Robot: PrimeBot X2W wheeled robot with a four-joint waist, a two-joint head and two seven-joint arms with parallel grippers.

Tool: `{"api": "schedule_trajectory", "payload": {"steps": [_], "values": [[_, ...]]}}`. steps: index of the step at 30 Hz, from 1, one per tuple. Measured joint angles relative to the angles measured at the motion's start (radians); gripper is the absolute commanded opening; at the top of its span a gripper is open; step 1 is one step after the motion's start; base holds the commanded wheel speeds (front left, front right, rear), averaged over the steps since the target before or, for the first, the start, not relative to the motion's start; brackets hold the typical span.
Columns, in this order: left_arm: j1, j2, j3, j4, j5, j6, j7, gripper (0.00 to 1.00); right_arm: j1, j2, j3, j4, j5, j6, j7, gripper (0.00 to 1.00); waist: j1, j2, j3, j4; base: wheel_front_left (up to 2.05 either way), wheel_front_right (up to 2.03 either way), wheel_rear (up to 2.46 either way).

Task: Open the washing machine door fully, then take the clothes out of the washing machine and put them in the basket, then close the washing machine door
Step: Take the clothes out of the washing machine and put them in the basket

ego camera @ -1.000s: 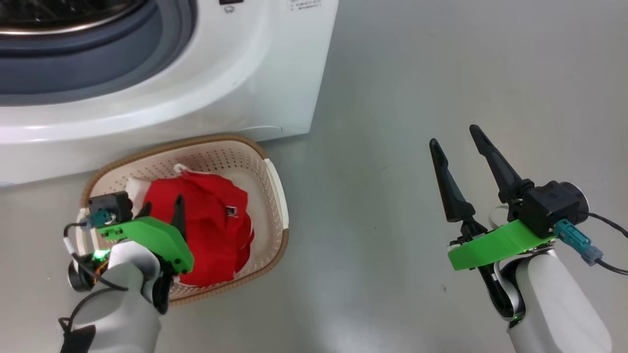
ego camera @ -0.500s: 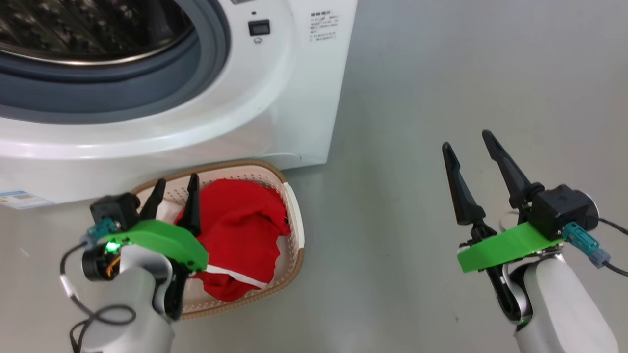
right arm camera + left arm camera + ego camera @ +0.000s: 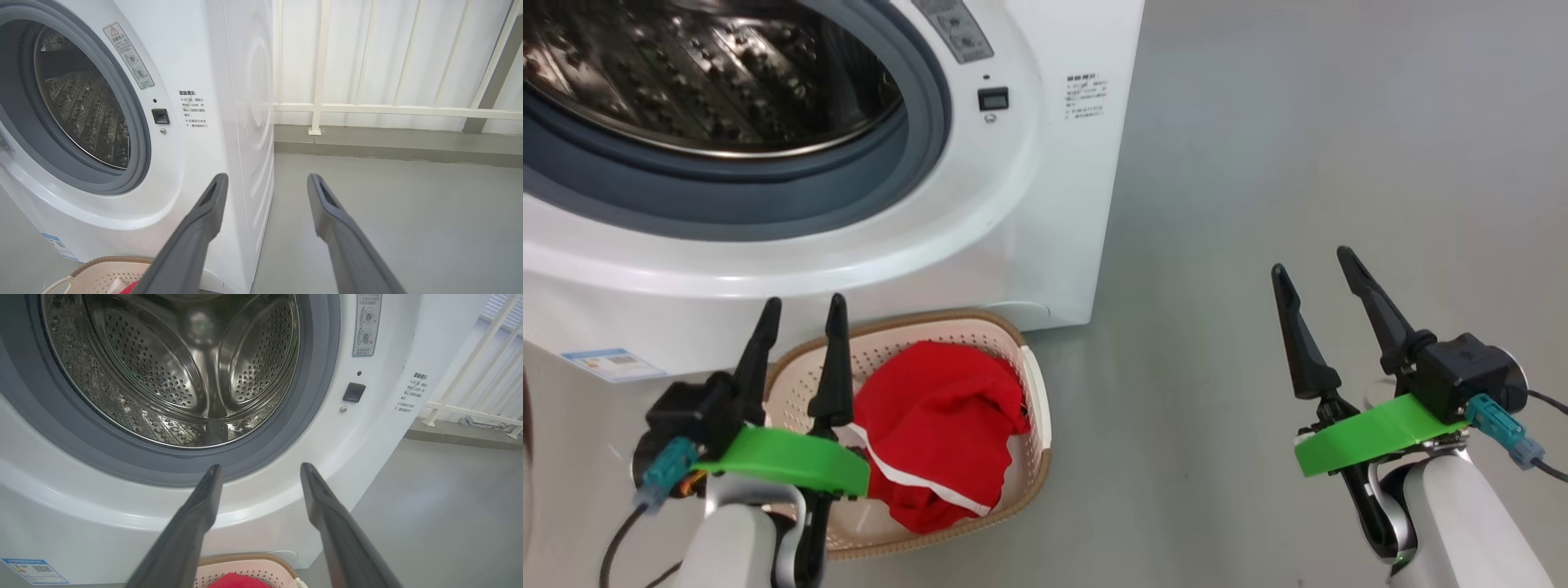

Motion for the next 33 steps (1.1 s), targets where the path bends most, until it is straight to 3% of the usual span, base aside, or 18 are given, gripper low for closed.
{"api": "schedule_trajectory", "payload": {"steps": [5, 15, 33], "values": [[0.070, -0.001, 0.013, -0.125, 0.026, 0.011, 0.000, 1.00, 0.023, 0.000, -0.007, -0.011, 0.000, 0.000, 0.000, 1.00, 0.0000, 0.0000, -0.038, 0.004, 0.00, 0.00, 0.00], [0.196, 0.001, 0.025, -0.244, 0.065, 0.058, 0.002, 1.00, 0.069, 0.001, -0.037, -0.051, -0.034, 0.000, 0.000, 1.00, 0.0000, 0.0000, -0.105, 0.006, 0.00, 0.00, 0.00], [0.393, 0.023, 0.044, -0.355, 0.063, 0.116, 0.066, 1.00, 0.186, 0.003, -0.059, -0.107, -0.042, 0.000, 0.000, 1.00, 0.0000, 0.0000, -0.218, -0.012, 0.00, 0.00, 0.00]]}}
